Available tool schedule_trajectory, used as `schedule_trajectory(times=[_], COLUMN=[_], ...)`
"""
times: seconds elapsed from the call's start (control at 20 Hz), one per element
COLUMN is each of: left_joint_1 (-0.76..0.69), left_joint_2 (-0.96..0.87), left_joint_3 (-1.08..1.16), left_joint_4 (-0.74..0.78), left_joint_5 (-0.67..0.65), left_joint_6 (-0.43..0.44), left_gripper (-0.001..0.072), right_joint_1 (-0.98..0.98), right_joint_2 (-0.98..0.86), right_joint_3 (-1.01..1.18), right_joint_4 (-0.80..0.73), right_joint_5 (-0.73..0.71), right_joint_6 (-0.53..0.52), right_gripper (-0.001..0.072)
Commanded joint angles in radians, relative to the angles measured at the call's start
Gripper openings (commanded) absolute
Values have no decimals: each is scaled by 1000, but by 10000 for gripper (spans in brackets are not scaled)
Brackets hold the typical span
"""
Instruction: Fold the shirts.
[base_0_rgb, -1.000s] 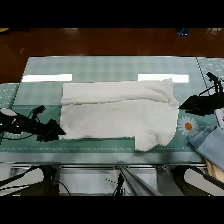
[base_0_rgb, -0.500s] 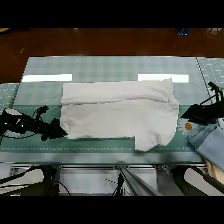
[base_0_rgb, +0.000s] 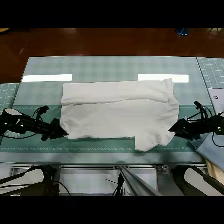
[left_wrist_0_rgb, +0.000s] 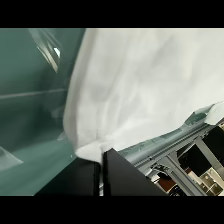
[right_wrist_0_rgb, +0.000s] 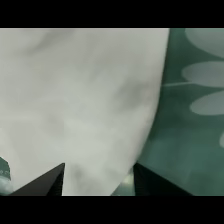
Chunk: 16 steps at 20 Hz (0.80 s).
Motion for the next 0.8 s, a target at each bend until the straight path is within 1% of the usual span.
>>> schedule_trajectory(times=[0.0,0.05,0.1,0.15,0.2,0.35,0.45,0.55,0.6,0.7,0.75], left_joint_1=[1,1,1,1,1,1,1,1,1,-4,-10], left_joint_2=[0,0,0,0,0,15,24,29,29,29,27], left_joint_3=[0,0,3,7,16,106,215,335,386,464,487], left_joint_4=[-7,-15,-29,-50,-73,-120,-137,-213,-262,-347,-362], left_joint_5=[-2,-2,0,0,0,-27,-71,-89,-78,-3,42], left_joint_6=[3,11,23,37,48,74,73,72,71,67,53], left_gripper=[22,22,22,23,23,22,22,22,22,22,22], right_joint_1=[0,0,0,-1,-2,-1,-1,0,0,38,71], right_joint_2=[1,1,1,2,2,2,1,1,0,-8,-22], right_joint_3=[-56,-72,-80,-79,-69,43,162,263,300,357,379], right_joint_4=[37,50,66,95,135,260,369,493,530,512,497], right_joint_5=[-69,-95,-123,-143,-143,-68,-52,-122,-169,-266,-314], right_joint_6=[4,5,2,-6,-31,-122,-129,-120,-115,-98,-93], right_gripper=[503,440,293,123,23,23,23,23,23,22,23])
